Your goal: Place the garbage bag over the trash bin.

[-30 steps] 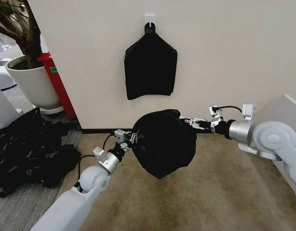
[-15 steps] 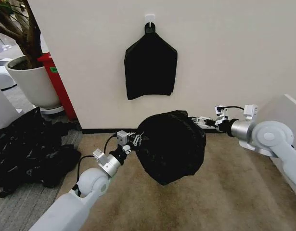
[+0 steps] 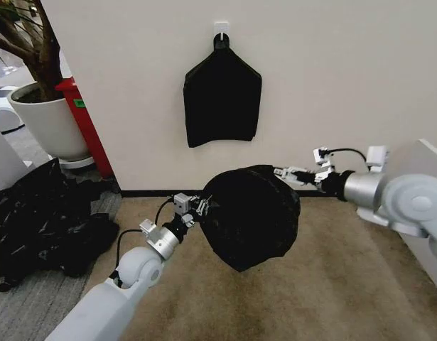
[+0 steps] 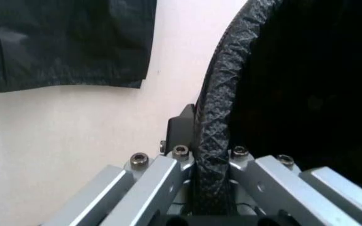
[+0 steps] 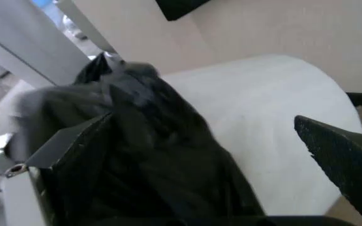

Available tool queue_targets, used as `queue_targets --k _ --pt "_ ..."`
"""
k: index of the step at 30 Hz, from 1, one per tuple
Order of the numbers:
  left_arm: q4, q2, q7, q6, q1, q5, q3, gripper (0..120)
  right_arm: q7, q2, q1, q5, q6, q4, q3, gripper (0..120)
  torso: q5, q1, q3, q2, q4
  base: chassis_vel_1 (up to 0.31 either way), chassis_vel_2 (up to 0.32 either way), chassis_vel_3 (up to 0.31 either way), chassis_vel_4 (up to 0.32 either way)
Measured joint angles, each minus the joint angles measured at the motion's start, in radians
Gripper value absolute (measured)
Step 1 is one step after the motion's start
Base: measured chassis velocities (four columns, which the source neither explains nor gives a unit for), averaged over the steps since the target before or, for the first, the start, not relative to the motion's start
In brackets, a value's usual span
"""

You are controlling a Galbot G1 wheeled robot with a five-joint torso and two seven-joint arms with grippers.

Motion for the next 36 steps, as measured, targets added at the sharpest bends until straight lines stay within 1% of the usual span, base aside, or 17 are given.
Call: queue_targets --k 4,8,13,18,23,25,28,29,33,35,36 --pt "-0.019 0.002 0.01 0.0 0.015 0.003 -0.004 1 0.014 0.027 0.034 -0.02 0.003 -0.04 -0.031 100 0.0001 0.0 0.0 0.0 0.0002 0.0 0.0 0.0 0.0" --pt "-0.029 0.003 0.024 0.0 0.028 0.006 -0.008 1 0.01 0.035 0.049 -0.008 0.004 -0.074 -0.036 100 -0.0002 0.0 0.0 0.0 0.0002 0.0 0.0 0.0 0.0" --pt "-0.039 0.004 0.042 -0.005 0.044 0.005 -0.012 1 -0.018 0.042 0.054 0.014 -0.002 -0.132 -0.035 100 0.0 0.0 0.0 0.0 0.0002 0.0 0.0 0.0 0.0" --pt "-0.05 0.01 0.059 -0.007 0.053 0.0 -0.014 1 -0.074 0.048 0.041 -0.013 -0.007 -0.205 -0.042 100 0.0001 0.0 0.0 0.0 0.0001 0.0 0.0 0.0 0.0" --pt "-0.052 0.012 0.062 -0.007 0.054 -0.019 -0.016 1 -0.088 0.051 0.026 -0.02 0.0 -0.21 -0.041 100 0.0001 0.0 0.0 0.0 0.0001 0.0 0.0 0.0 0.0" --pt "-0.052 0.01 0.059 -0.005 0.054 -0.054 -0.017 1 -0.089 0.051 0.02 0.0 0.005 -0.203 -0.03 100 0.0001 0.0 0.0 0.0 0.0002 0.0 0.0 0.0 0.0" --pt "-0.044 -0.005 0.021 0.017 0.046 -0.151 -0.023 1 -0.105 0.048 0.007 0.037 0.027 -0.187 0.005 100 -0.0001 0.0 0.0 0.0 0.0001 0.0 0.0 0.0 0.0" --pt "-0.044 -0.005 0.021 0.017 0.046 -0.151 -0.023 1 -0.105 0.048 0.007 0.037 0.027 -0.187 0.005 100 -0.0001 0.0 0.0 0.0 0.0001 0.0 0.0 0.0 0.0" --pt "-0.014 -0.02 -0.029 0.054 0.034 -0.267 -0.025 1 -0.109 0.043 -0.018 0.111 0.051 -0.159 0.089 100 -0.0003 0.0 0.0 0.0 0.0 0.0 0.0 0.0 0.0" --pt "-0.003 -0.024 -0.047 0.079 0.033 -0.33 -0.025 1 -0.075 0.05 -0.027 0.163 0.049 -0.148 0.131 100 -0.0003 0.0 0.0 0.0 0.0 0.0 0.0 0.0 0.0" --pt "-0.002 -0.024 -0.052 0.085 0.033 -0.343 -0.025 1 -0.068 0.053 -0.029 0.17 0.049 -0.147 0.138 100 -0.0004 0.0 0.0 0.0 0.0 0.0 0.0 0.0 0.0"
